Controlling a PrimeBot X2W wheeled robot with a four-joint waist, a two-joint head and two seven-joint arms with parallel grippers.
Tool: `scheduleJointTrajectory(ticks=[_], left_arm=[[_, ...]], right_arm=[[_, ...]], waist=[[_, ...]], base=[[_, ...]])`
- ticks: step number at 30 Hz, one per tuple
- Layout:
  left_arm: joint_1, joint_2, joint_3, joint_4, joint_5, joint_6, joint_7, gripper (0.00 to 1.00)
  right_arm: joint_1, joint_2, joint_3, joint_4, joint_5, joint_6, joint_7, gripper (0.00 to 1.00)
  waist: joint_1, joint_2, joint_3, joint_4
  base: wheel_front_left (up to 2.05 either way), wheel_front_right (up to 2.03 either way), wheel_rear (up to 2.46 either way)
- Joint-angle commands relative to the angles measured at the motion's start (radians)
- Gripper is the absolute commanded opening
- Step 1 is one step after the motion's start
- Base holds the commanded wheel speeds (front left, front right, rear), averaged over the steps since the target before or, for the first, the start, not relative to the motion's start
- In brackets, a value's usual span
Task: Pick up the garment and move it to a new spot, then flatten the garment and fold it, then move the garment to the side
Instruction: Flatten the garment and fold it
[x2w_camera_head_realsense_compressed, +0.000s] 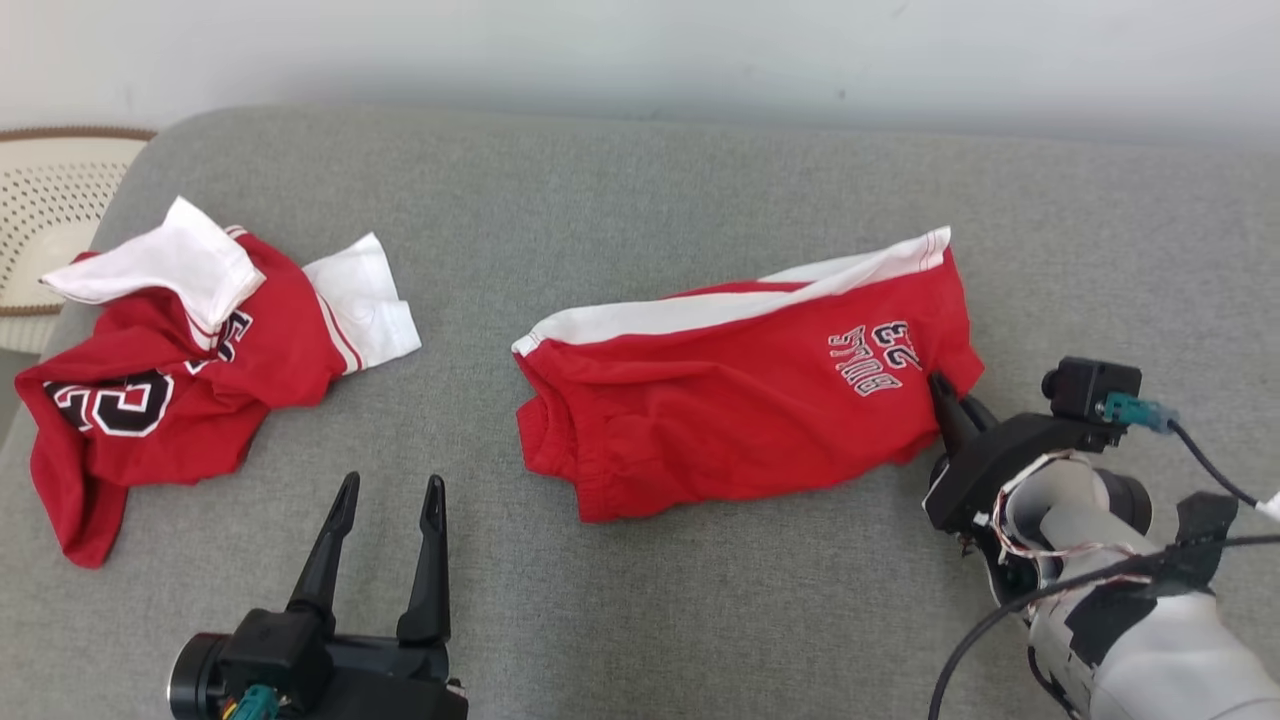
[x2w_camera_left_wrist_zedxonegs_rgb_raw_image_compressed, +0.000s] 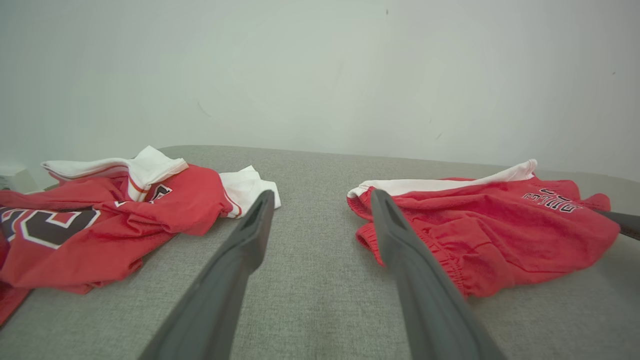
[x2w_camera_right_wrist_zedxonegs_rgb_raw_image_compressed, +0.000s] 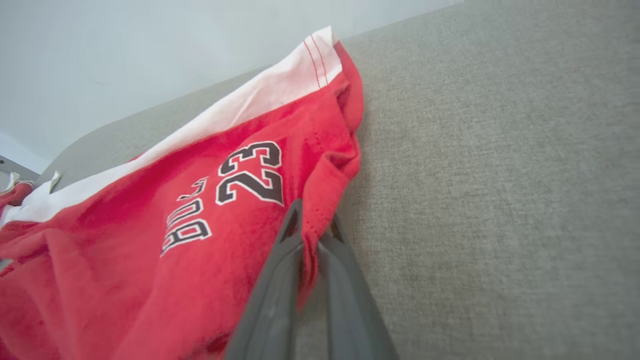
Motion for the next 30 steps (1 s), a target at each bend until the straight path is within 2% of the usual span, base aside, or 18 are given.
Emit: scheduleJointTrajectory(ticks=[1,10,17,26,27,28,29,30], left_arm=[[0.025,0.001,0.004,0.007,0.007,-0.004,-0.003,1.00],[0.069,0.001,0.012,0.024,0.011,-0.020,-0.003,1.00],[0.093,0.001,0.002,0.031,0.012,-0.032,-0.003,1.00],[0.101,0.001,0.000,0.037,0.006,-0.037,-0.003,1.00],[0.101,0.001,0.003,0.039,0.004,-0.039,-0.003,1.00],[0.103,0.001,0.005,0.040,0.003,-0.040,-0.003,1.00],[0.105,0.001,0.008,0.042,0.002,-0.040,-0.003,1.00],[0.107,0.001,0.012,0.044,0.000,-0.039,-0.003,1.00]], right_arm=[[0.034,-0.009,0.006,-0.024,0.012,-0.001,-0.010,0.00],[0.165,-0.051,0.001,-0.143,0.041,-0.001,-0.026,0.00],[0.260,-0.080,-0.055,-0.213,0.044,-0.001,-0.026,0.00],[0.328,-0.070,-0.102,-0.224,0.025,-0.001,-0.026,0.00],[0.329,-0.070,-0.106,-0.220,0.013,-0.001,-0.027,0.26],[0.329,-0.065,-0.111,-0.220,0.007,-0.001,-0.027,0.95],[0.329,-0.062,-0.116,-0.220,-0.006,-0.001,-0.027,1.00],[0.324,-0.064,-0.126,-0.220,-0.027,-0.001,-0.027,1.00]], waist=[[0.0000,0.0000,-0.039,-0.019],[0.0000,0.0000,-0.116,-0.053],[0.0000,0.0000,-0.146,-0.071],[0.0000,0.0000,-0.156,-0.084],[0.0000,0.0000,-0.156,-0.085],[0.0000,0.0000,-0.157,-0.085],[0.0000,0.0000,-0.158,-0.086],[0.0000,0.0000,-0.159,-0.088]], base=[[0.00,0.00,0.00],[0.00,0.00,0.00],[0.00,0.00,0.00],[0.00,0.00,0.00],[0.00,0.00,0.00],[0.00,0.00,0.00],[0.00,0.00,0.00],[0.00,0.00,0.00]])
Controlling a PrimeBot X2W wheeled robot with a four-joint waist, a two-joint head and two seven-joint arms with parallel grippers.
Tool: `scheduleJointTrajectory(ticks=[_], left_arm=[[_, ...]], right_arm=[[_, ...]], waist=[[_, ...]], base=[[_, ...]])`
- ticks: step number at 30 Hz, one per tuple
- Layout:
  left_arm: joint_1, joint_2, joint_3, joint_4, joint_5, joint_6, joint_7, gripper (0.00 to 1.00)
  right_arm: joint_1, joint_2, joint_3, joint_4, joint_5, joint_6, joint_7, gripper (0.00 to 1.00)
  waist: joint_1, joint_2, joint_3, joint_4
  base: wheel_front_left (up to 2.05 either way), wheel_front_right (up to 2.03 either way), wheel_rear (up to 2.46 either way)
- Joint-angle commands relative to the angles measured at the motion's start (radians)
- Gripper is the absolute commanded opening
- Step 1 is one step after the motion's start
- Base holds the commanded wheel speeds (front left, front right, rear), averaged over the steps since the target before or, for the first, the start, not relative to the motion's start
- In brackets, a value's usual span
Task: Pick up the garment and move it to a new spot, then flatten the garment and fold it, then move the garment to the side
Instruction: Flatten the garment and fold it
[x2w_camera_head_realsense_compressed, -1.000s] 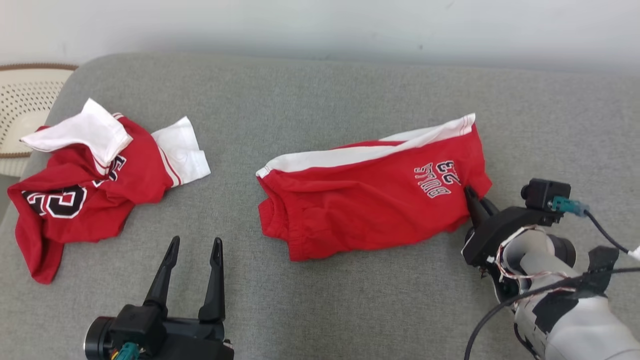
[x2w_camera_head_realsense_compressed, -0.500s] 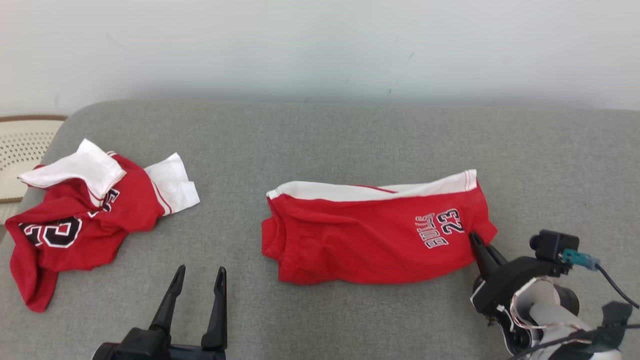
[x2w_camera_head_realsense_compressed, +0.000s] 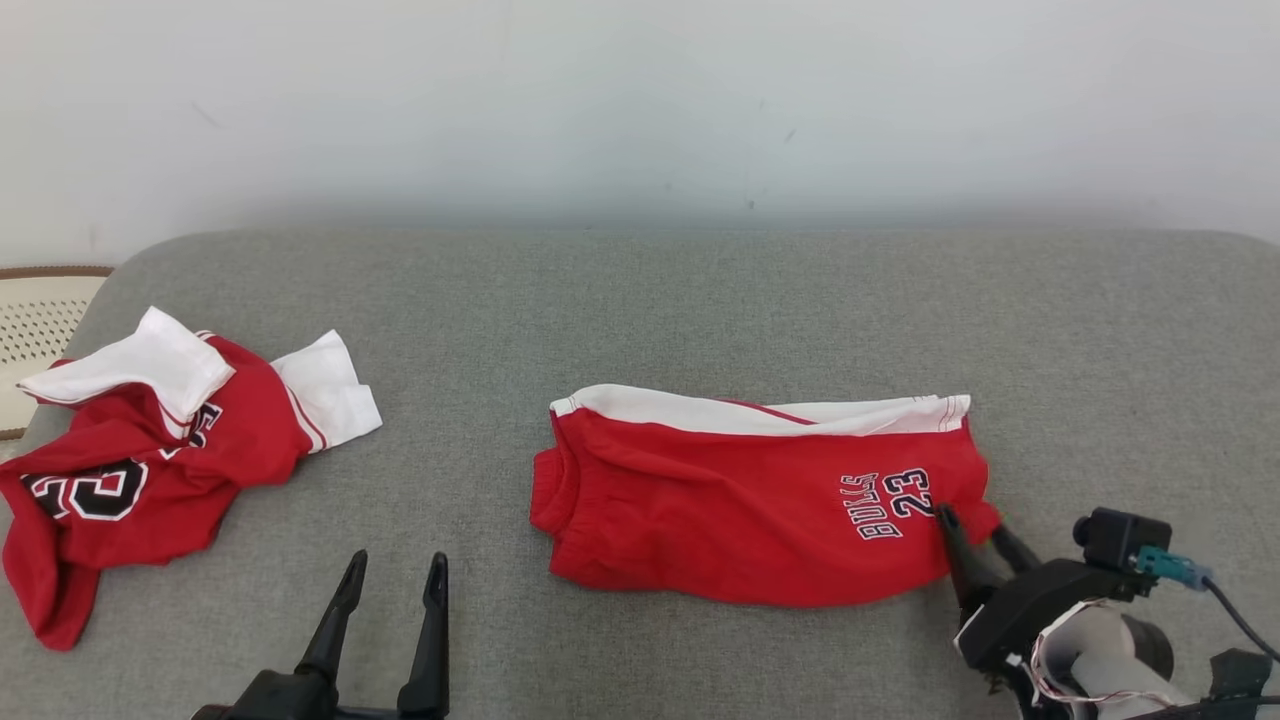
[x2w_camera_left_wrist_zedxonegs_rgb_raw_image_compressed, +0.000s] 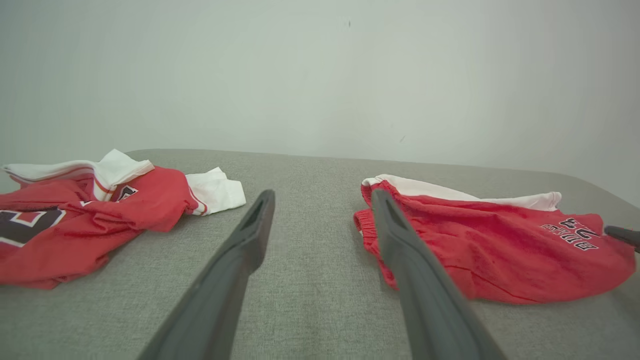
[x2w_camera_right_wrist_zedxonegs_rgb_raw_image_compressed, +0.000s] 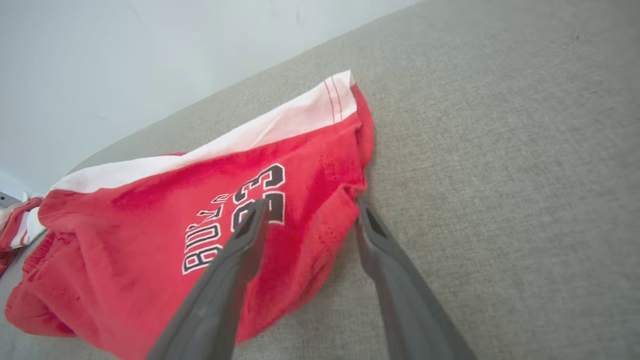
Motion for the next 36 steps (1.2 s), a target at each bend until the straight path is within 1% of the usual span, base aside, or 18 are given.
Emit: scheduleJointTrajectory(ticks=[1,5,10,14,18,22,28,32,36], left_arm=[[0.018,0.001,0.007,0.003,-0.003,0.001,-0.003,1.00],[0.030,0.001,0.023,0.003,-0.005,0.005,-0.003,1.00],[0.049,0.001,0.047,-0.009,0.007,0.005,-0.003,1.00],[0.072,0.002,0.074,-0.017,0.021,0.013,-0.003,1.00],[0.092,0.005,0.098,-0.025,0.031,0.017,-0.003,1.00],[0.104,0.004,0.116,-0.034,0.037,0.021,-0.003,1.00],[0.122,0.005,0.120,-0.040,0.059,0.034,-0.003,1.00],[0.142,0.012,0.117,-0.036,0.084,0.042,-0.003,1.00],[0.148,0.015,0.119,-0.033,0.086,0.041,-0.003,1.00]], right_arm=[[-0.003,-0.005,-0.017,-0.001,-0.030,-0.001,-0.002,1.00],[0.008,-0.001,-0.121,-0.011,-0.160,-0.001,-0.002,1.00],[0.080,0.021,-0.295,-0.096,-0.318,-0.001,-0.002,1.00],[0.155,0.049,-0.436,-0.216,-0.460,-0.001,-0.002,1.00],[0.248,0.082,-0.540,-0.354,-0.587,-0.001,-0.002,1.00],[0.341,0.114,-0.606,-0.452,-0.679,-0.001,-0.002,1.00],[0.447,0.168,-0.677,-0.566,-0.764,-0.001,0.002,1.00],[0.503,0.197,-0.685,-0.630,-0.794,-0.001,0.019,1.00],[0.532,0.206,-0.667,-0.673,-0.811,-0.001,0.035,1.00]], waist=[[0.0001,-0.0001,-0.001,-0.003],[0.0001,-0.0001,-0.008,-0.013],[0.0001,-0.0001,-0.024,-0.027],[0.0001,-0.0001,-0.038,-0.039],[0.0001,-0.0001,-0.045,-0.050],[0.0001,-0.0001,-0.048,-0.059],[0.0001,-0.0001,-0.053,-0.067],[0.0001,-0.0001,-0.058,-0.072],[0.0001,-0.0001,-0.060,-0.076]], base=[[0.00,0.00,0.00],[0.00,0.00,0.00],[0.00,0.00,0.00],[0.00,0.00,0.00],[0.00,0.00,0.00],[0.00,0.00,0.00],[0.00,0.00,0.00],[0.00,0.00,0.00],[0.00,0.00,0.00]])
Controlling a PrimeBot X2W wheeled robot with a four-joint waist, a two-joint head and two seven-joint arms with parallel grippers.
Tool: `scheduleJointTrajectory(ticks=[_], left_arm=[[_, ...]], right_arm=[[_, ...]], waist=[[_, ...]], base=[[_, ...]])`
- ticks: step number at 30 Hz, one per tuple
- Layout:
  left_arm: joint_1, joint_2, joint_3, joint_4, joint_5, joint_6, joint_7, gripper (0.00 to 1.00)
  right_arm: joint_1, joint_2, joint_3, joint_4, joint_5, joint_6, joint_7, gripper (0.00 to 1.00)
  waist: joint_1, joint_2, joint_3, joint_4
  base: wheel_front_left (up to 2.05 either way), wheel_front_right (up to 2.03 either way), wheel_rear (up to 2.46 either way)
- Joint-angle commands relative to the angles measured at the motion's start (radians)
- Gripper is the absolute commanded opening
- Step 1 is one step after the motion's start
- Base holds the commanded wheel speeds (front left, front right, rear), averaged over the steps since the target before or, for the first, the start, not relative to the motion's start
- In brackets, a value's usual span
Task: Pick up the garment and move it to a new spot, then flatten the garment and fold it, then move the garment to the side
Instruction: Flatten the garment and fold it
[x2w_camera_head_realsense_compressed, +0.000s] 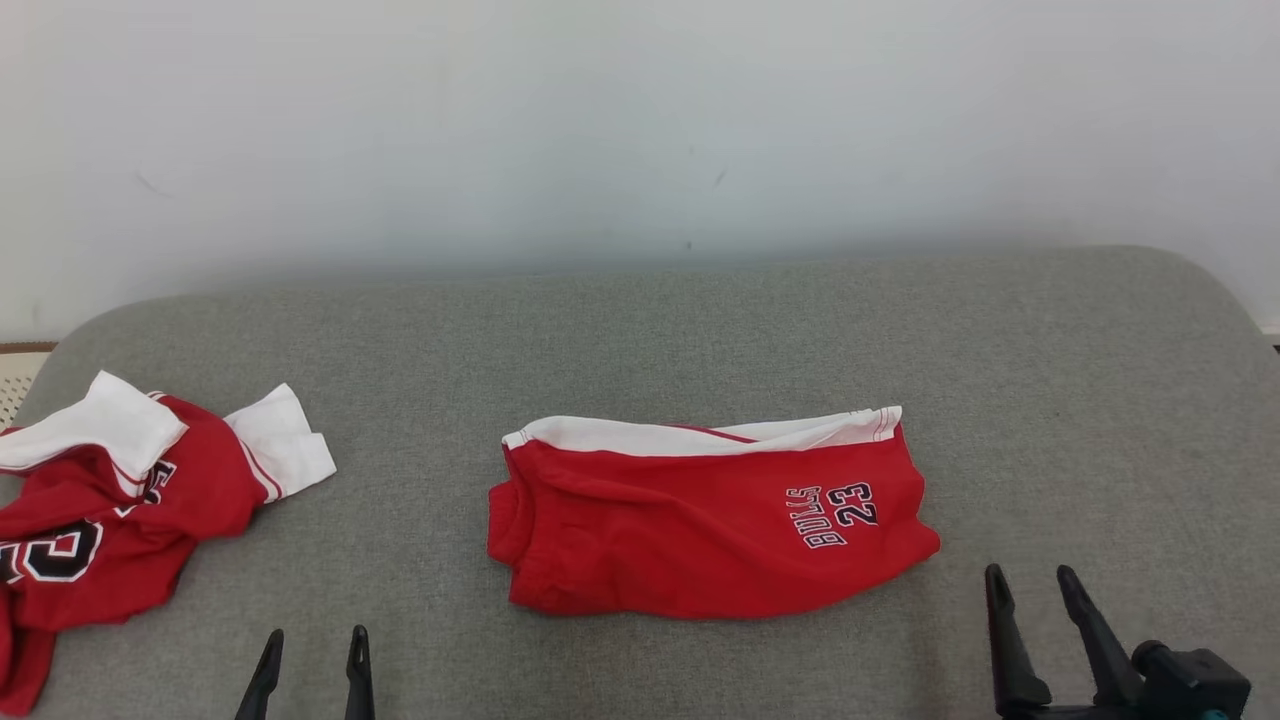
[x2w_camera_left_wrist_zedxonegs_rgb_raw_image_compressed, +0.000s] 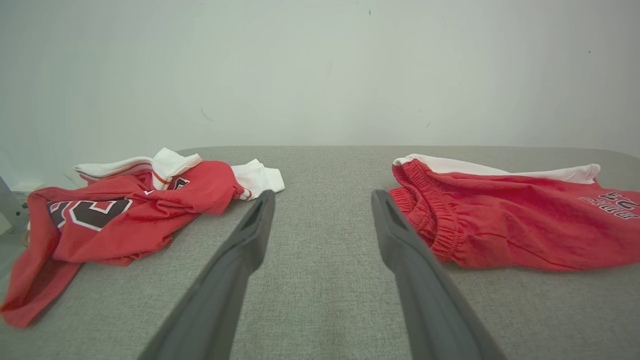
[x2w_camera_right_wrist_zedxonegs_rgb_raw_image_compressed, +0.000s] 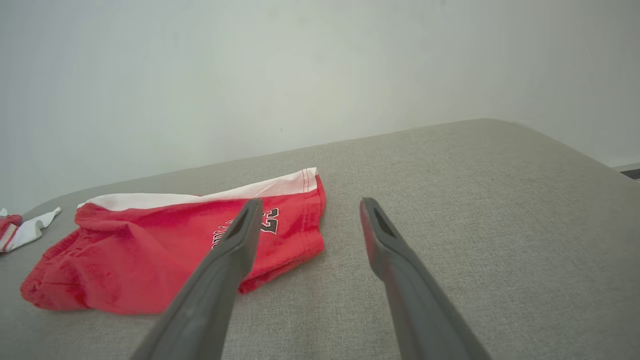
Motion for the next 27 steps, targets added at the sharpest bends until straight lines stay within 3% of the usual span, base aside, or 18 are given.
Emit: scheduleJointTrajectory(ticks=[1,27], left_arm=[[0.015,0.008,0.004,0.002,0.003,0.000,-0.003,1.00],[0.005,0.016,0.004,0.012,0.007,0.016,-0.003,1.00]], right_arm=[[0.010,-0.003,0.022,-0.018,-0.009,-0.001,0.003,1.00],[0.017,-0.003,0.056,-0.044,-0.009,-0.001,0.021,1.00]], waist=[[0.0001,0.0000,-0.001,-0.003],[0.0001,0.0000,-0.004,0.005]], base=[[0.00,0.00,0.00],[0.00,0.00,0.00]])
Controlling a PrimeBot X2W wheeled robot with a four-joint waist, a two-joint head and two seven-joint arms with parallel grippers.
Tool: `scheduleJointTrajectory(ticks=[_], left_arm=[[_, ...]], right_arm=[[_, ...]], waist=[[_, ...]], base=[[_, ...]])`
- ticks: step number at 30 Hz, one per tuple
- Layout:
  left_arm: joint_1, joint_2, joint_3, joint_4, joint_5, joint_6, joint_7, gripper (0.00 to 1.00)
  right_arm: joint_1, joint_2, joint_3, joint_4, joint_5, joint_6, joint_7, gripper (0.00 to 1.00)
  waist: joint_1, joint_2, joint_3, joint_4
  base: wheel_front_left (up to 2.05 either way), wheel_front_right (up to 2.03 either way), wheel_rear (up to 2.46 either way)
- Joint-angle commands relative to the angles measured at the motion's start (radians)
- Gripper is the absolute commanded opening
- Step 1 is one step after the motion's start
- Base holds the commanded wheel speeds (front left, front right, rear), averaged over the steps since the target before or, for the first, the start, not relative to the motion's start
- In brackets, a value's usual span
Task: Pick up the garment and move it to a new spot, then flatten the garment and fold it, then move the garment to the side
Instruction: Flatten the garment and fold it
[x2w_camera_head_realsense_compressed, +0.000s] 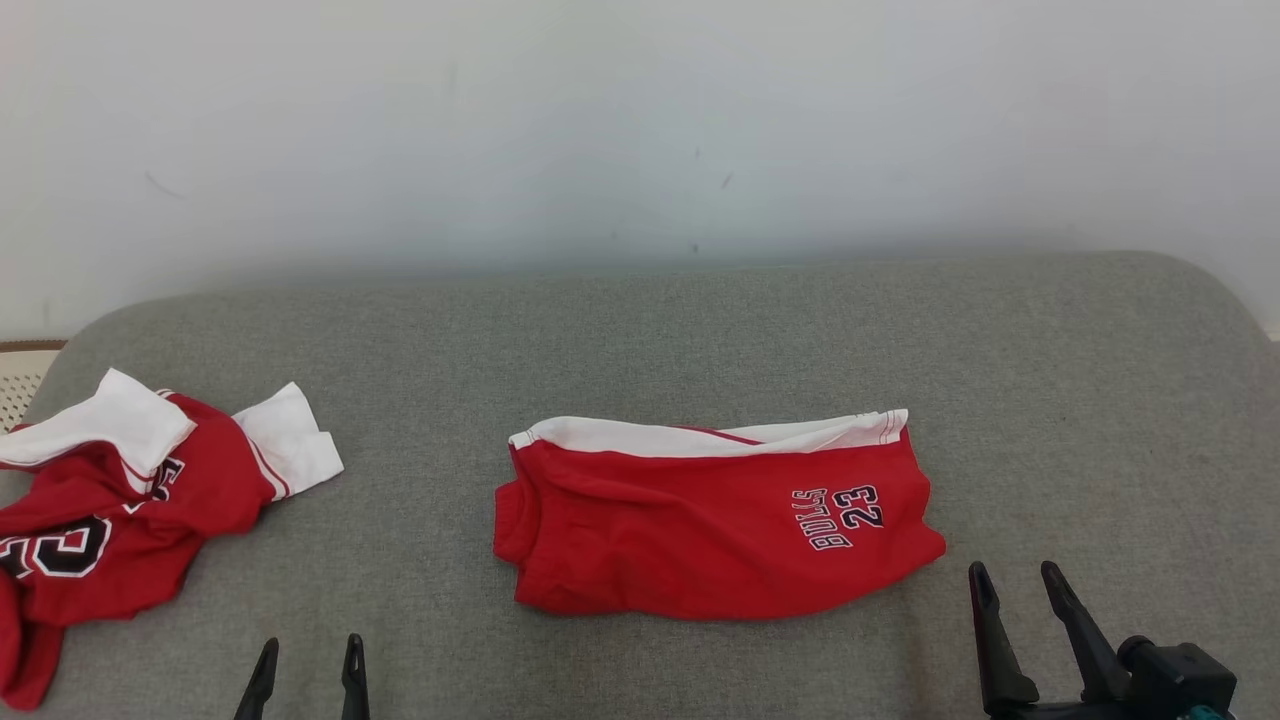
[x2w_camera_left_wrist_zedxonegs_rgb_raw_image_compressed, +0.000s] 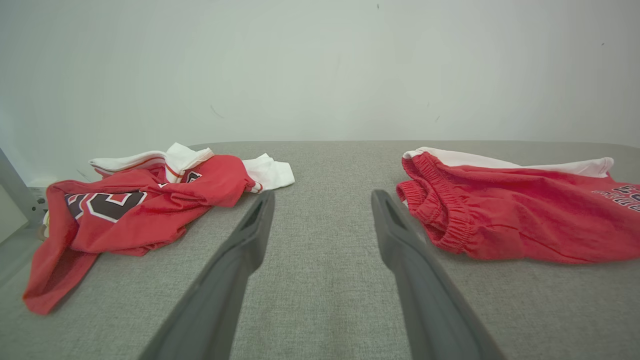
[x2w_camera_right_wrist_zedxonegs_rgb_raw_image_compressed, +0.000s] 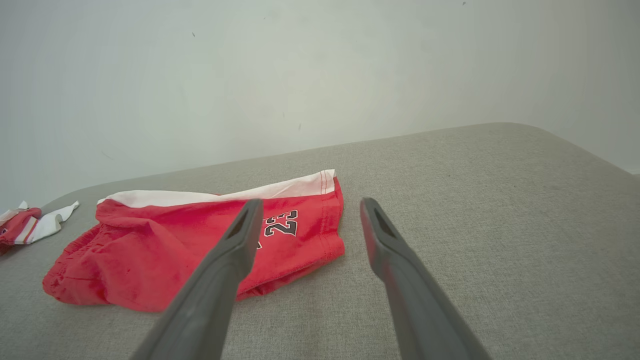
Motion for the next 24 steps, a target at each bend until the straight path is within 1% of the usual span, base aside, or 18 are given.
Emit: scheduleJointTrajectory(ticks=[1,15,18,22,24], left_arm=[[-0.003,0.008,0.002,0.005,0.004,-0.002,-0.003,1.00],[-0.005,0.007,0.002,0.005,0.003,0.001,-0.003,1.00],[-0.006,0.006,0.003,0.004,-0.001,0.001,-0.003,1.00],[-0.008,0.003,-0.007,0.003,-0.001,0.002,-0.003,1.00],[-0.015,0.003,-0.010,0.005,-0.004,-0.002,-0.003,1.00]], right_arm=[[0.007,-0.003,-0.001,0.002,-0.003,-0.001,-0.001,1.00],[0.000,-0.003,-0.013,0.015,0.000,-0.001,0.011,1.00],[-0.032,-0.008,-0.020,0.032,0.014,-0.001,0.023,1.00],[-0.102,-0.033,-0.012,0.087,0.003,-0.001,0.055,1.00],[-0.149,-0.042,-0.002,0.123,0.010,-0.001,0.054,1.00]], waist=[[0.0000,0.0000,0.001,0.001],[0.0000,0.0000,0.003,0.007],[0.0000,0.0000,0.005,0.007],[0.0000,0.0000,0.011,0.010],[0.0000,0.0000,0.016,0.015]], base=[[0.00,0.00,0.00],[0.00,0.00,0.00],[0.00,0.00,0.00],[0.00,0.00,0.00],[0.00,0.00,0.00]])
